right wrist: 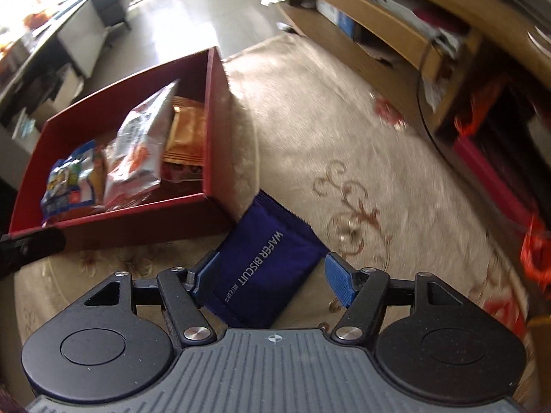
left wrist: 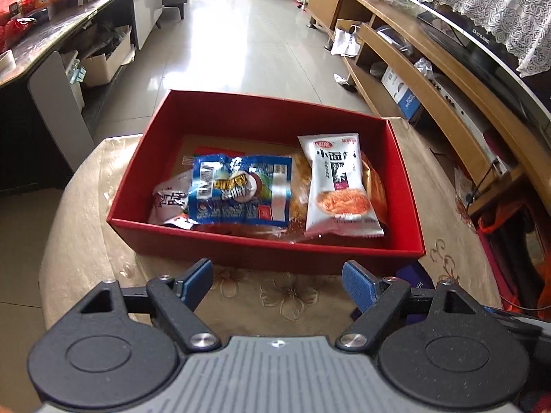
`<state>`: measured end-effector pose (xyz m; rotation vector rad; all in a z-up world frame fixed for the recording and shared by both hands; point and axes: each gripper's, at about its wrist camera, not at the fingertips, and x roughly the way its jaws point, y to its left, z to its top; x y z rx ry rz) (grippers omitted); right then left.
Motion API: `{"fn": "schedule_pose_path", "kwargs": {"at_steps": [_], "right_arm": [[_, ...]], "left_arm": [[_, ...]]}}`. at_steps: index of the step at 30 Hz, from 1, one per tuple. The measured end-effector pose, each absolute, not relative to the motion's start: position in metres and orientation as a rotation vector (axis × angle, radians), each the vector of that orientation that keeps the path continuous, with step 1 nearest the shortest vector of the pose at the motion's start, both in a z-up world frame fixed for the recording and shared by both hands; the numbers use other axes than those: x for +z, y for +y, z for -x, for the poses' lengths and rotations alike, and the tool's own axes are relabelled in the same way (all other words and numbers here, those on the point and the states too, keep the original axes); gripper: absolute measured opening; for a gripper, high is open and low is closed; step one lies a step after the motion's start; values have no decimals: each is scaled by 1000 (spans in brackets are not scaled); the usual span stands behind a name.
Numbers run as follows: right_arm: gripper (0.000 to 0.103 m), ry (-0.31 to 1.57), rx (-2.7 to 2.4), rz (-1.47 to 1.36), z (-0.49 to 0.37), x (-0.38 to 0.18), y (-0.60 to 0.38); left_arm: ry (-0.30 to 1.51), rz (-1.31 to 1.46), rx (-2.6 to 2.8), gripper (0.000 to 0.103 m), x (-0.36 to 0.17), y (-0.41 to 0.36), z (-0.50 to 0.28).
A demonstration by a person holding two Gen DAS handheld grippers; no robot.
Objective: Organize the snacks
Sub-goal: 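Move the right gripper to the blue wafer-biscuit packet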
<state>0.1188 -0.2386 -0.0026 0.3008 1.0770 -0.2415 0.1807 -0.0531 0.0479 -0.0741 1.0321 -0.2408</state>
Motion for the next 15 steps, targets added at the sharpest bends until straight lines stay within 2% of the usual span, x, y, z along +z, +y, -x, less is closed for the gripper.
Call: {"fn": "schedule_pose_path", "kwargs": {"at_steps": [7,11,13,15], "right_arm": [[76,1067,-303,-354,-138,-20,-225],[86,1074,-317,-293,-148,-29,-211],[84,1068,-319,-240,-145,-31,-205],[79,1075,-310,-158,-141,-31,-199]], "left_arm": [[1038,82,-246,79,46,-45,-180],[1052,89,-240,79,42,-37,-182],[1060,93,-238,79,40,-34,-184],[1064,97,-245,79,40,-33,-183]]}}
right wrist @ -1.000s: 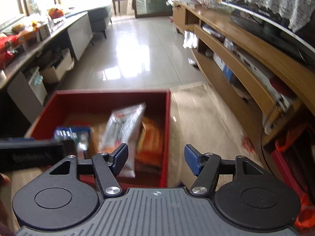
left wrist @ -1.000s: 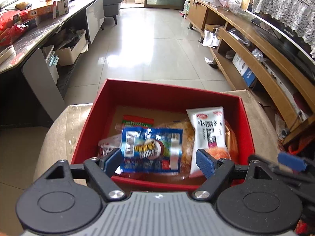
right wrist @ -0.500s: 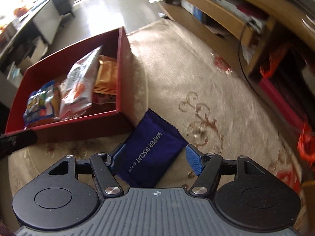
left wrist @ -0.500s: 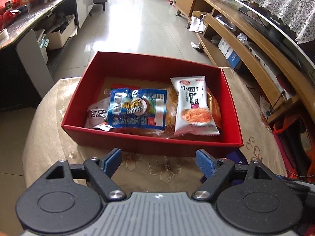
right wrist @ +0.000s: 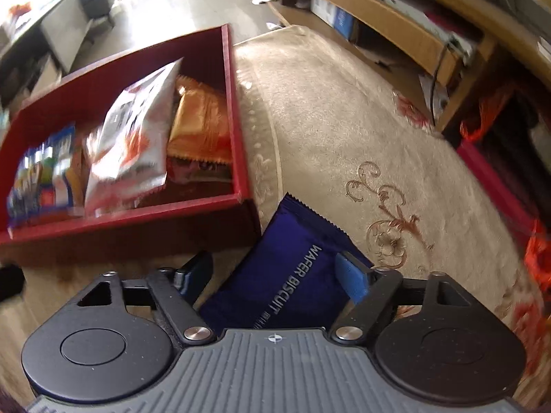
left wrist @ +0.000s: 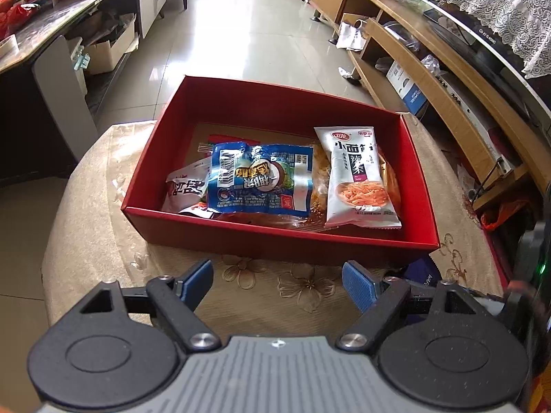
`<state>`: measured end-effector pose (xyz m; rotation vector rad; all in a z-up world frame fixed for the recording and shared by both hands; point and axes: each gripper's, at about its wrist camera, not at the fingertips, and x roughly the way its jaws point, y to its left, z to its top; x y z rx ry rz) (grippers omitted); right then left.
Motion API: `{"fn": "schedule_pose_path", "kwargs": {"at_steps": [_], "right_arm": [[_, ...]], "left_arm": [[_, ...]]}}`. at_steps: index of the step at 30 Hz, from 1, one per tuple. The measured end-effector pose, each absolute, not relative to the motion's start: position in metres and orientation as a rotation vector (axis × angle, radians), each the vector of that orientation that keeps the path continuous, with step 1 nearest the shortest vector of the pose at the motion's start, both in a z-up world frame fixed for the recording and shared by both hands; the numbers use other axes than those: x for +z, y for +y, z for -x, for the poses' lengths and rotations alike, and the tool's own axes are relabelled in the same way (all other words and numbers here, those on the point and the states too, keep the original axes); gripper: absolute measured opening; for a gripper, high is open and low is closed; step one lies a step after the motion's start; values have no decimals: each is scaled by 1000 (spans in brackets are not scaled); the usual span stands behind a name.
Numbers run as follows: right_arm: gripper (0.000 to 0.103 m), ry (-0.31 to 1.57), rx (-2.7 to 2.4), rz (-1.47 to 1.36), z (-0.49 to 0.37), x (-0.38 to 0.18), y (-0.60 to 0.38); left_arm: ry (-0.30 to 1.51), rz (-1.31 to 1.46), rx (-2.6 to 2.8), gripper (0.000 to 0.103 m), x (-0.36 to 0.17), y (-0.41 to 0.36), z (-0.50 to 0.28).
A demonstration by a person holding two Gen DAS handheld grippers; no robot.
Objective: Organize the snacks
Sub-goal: 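Move the right gripper to the blue wafer-biscuit packet, then grasp the blue wafer-biscuit packet with the right gripper while the left moves to the red Trolli packet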
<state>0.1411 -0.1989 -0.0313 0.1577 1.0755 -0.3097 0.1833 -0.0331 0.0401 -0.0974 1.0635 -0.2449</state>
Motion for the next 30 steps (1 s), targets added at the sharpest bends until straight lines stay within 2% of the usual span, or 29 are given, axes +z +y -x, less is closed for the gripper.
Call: {"fn": "schedule_pose_path", "kwargs": {"at_steps": [2,5,13,18,21,24,25,30], "right_arm": [[69,1084,-296,-99,-134,-31,-197],[64,1108,-266,-121,-121,-26,-207],[57,1221,-206,-168,-77,-24,-225],[65,1171,-247,-163,-64,-15,-224],[77,1125,-241,-262,-75,-12,-225],[79,1127,-285,-323,-87,-24,-220],[85,1129,-313,-304,-90,-26,-215],[90,1167,-356,-228,-92,-37,-203]], "left_arm": [[1059,98,-254,79,42,-33,-181],[1045,89,-275,79,48,-33,-175],[1035,97,-302,79,54,-34,-163],[1035,88,-309,79,52,-35,-160],[1050,106,-316,79,50,-33,-160],[1056,95,-306,79,45,-32,-161],[1062,95,-305,79,43,-31,-161],[1084,77,-307,79,35,-32,-162]]}}
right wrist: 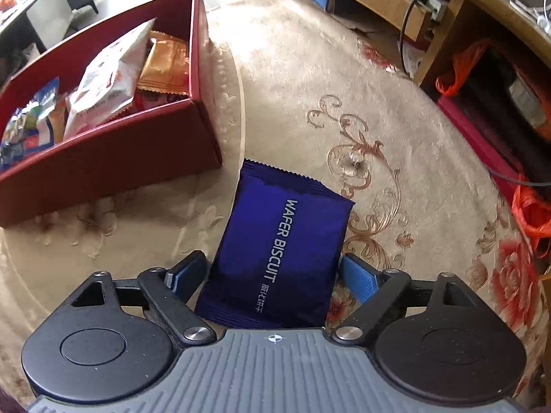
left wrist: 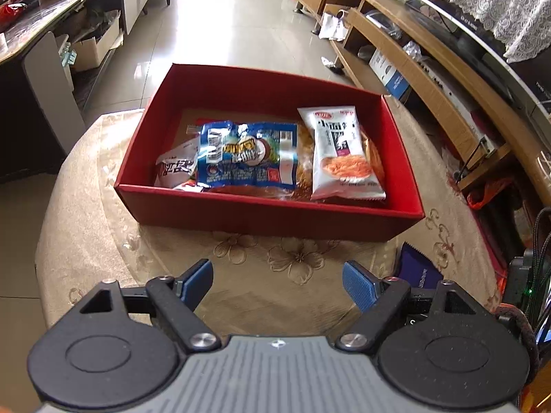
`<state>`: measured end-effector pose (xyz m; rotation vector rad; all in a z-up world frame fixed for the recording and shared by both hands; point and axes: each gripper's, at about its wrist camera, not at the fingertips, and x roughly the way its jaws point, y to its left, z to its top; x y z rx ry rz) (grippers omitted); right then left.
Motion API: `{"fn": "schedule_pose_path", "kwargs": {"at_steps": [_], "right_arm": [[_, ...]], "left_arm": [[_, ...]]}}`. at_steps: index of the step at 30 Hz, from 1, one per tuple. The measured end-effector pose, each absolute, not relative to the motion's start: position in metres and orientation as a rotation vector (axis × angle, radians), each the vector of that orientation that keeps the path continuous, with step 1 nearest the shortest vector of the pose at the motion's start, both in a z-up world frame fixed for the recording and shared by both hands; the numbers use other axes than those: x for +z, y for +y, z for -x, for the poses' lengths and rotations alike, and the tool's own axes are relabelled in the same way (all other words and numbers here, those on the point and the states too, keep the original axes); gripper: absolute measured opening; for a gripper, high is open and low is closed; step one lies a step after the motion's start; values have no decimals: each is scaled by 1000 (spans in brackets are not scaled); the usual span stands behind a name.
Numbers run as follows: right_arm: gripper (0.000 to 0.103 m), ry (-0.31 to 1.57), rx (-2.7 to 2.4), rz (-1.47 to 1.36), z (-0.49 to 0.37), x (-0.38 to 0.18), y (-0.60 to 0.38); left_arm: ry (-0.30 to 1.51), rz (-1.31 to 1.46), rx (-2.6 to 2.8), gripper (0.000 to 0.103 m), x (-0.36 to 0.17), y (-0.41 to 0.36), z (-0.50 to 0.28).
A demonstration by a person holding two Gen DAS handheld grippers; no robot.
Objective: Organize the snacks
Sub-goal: 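Grasp the blue wafer-biscuit packet with the right gripper while the left moves to the red Trolli packet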
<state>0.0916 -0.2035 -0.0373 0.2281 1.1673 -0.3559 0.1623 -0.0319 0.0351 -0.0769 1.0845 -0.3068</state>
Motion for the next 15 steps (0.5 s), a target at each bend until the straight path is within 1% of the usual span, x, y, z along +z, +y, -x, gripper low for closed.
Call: {"fn": "schedule_pose_path", "kwargs": {"at_steps": [4,5,9,15], "right_arm": [[73,1195,-285,-169,-82,-29,-206],[72,1211,-269,-169,-80,-28,-209],[70,1250,-220,-130,-63,-25,-217],[70,1204,-170,-159,-46,-18,-224]], "left_arm": [[1090,60,-340,79,35,-36,-155],[1090,51,-352,79,35,-37,-151],[1092,0,-416,79,34,-44,-129],[1155,-74,-501,79,17,-50,-77]]}}
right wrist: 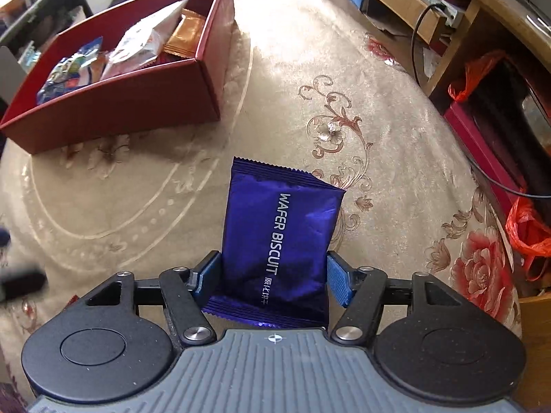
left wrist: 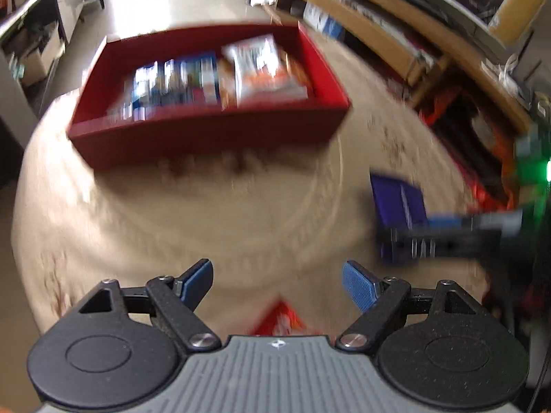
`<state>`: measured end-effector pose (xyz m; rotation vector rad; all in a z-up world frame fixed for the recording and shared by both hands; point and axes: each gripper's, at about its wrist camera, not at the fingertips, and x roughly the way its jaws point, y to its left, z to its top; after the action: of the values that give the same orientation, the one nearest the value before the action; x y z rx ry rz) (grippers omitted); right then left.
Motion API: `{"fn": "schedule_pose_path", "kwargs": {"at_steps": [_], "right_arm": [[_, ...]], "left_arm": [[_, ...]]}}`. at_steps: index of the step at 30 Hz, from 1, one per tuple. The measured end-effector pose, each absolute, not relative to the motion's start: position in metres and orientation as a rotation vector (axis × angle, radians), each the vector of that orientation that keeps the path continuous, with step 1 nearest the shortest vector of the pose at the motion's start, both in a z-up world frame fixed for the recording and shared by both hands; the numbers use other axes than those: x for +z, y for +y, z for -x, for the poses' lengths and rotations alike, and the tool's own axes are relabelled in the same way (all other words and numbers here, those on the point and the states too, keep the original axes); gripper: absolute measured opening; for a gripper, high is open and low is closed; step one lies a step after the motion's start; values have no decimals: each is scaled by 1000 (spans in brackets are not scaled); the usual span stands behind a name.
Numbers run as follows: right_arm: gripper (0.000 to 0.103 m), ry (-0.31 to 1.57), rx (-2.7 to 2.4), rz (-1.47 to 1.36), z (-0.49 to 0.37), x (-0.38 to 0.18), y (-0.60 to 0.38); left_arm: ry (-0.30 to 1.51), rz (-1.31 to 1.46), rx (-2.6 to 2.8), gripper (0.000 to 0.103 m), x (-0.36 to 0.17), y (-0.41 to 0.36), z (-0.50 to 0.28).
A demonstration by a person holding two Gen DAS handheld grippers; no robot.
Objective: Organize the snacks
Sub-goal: 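Grasp the blue wafer-biscuit packet with the right gripper while the left moves to the red Trolli packet, then grasp the red Trolli packet with the left gripper and lift it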
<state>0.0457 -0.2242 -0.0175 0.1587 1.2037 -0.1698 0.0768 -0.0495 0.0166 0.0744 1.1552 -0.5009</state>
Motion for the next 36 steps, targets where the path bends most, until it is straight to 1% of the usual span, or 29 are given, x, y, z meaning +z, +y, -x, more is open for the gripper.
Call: {"fn": "schedule_pose_path", "kwargs": {"at_steps": [6,8,11,14,18,20,26,28,30,32,36], "right_arm": [[71,1158,-79,-181,-47,-6,-225],[71,1144,-57,-182,-48,-1,-224],[71,1130,-36,-189,-47,5,-226],[71,1112,-32,-185,-42,11,-229],[70,1099,-38,-197,-41,15,-238],[63,1094,-31,-207,-41,17,-240],[63,1127,3,-186,-42,11,-236],[64,1155,4,-154,-42,5,-233],[69,1173,-5,-131,-41,0,-232],[75,1191,2,-120,-39,-4,-231],[81,1212,25,-103,-40,-13,-227]], "left_arm": [[1314,108,-430,78,-8,-30,-31],[1349,155,-417,78,-16,-33,-26],[1379,145,-373,78,-28,-42,-30],[1373,132,-315,78,-36,-51,-38],[1328,39,-272,78,-35,-70,-48],[1303,-23,-249,78,-33,-79,-50],[1308,-34,-291,78,-28,-72,-38],[1314,-45,-309,79,-31,-73,-32],[1298,-96,-293,79,-35,-75,-28],[1283,-111,-298,84,-37,-78,-26],[1254,-162,-309,85,-39,-83,-18]]}}
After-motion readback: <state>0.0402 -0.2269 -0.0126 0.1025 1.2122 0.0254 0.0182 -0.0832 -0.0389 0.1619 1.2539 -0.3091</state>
